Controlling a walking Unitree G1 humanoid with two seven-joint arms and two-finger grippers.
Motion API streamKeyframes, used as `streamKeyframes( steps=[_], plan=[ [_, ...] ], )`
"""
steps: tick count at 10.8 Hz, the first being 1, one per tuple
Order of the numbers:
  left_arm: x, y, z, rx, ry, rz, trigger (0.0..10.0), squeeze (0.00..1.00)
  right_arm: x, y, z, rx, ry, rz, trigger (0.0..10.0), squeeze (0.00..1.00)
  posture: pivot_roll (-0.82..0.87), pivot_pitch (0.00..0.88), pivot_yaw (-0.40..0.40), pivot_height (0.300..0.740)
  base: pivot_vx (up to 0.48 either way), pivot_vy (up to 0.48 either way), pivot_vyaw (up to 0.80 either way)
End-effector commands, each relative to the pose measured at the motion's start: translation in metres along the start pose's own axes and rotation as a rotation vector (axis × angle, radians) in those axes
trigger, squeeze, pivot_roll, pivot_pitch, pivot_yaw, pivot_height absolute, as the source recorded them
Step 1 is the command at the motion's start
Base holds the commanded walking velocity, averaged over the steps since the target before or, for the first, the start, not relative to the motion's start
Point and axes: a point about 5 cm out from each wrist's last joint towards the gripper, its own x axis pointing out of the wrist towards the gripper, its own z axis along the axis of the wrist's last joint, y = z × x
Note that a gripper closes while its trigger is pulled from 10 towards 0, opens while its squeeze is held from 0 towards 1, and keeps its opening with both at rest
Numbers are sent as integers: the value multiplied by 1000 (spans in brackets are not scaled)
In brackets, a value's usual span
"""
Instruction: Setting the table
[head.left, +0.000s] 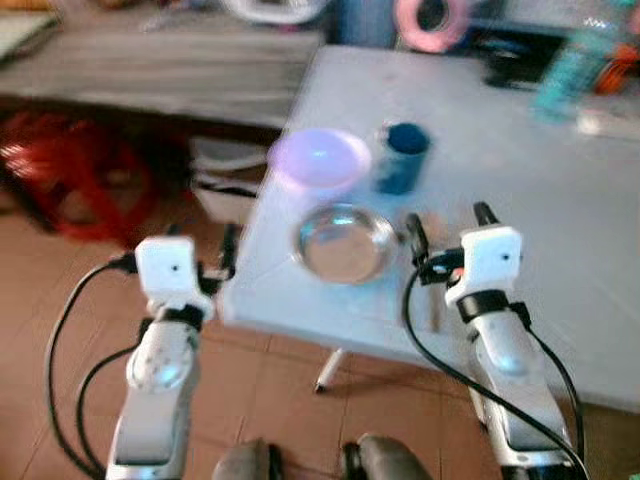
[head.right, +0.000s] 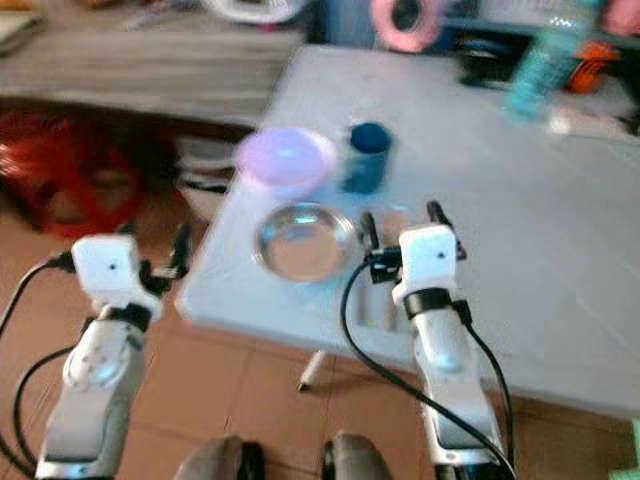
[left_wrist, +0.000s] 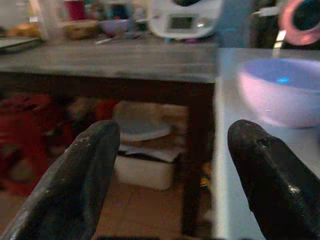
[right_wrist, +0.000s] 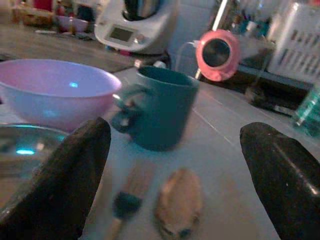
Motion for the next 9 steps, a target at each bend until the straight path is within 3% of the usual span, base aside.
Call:
streamKeyframes(
  steps=[1, 2, 5, 6, 7, 8, 9],
  plan=[
    [-1, 2, 1, 8, -4, 3, 10000, 0, 2, -2, -4, -71, 22, -28, 10000, 0, -39, 126, 28, 740, 0, 0, 0],
    [-1, 3, 1, 15, -2, 2, 10000, 0, 3, -2, -5, -99, 22, -36, 10000, 0, -38, 130, 27, 740, 0, 0, 0],
    [-6, 5, -2, 29, 11, 4, 10000, 0, 0, 1, 0, 94, -1, 54, 10000, 0, -33, 142, 27, 740, 0, 0, 0],
    [-6, 6, -2, 31, 12, 7, 10000, 0, 0, 2, -1, 119, 15, 66, 10000, 333, -31, 153, 26, 740, 0, 0, 0],
    [-8, 7, -2, 34, 17, 8, 10000, 0, 1, 5, 0, 147, 10, 93, 10000, 1000, -29, 160, 28, 740, 0, 0, 0],
    [-10, 7, -3, 36, 21, 5, 10000, 0, 3, 8, 3, 176, 5, 124, 10000, 1000, -28, 165, 29, 740, 0, 0, 0],
    [-12, 7, -2, 37, 20, 5, 10000, 0, 2, 10, 5, 190, 11, 129, 10000, 0, -23, 179, 29, 740, 0, 0, 0]
  ],
)
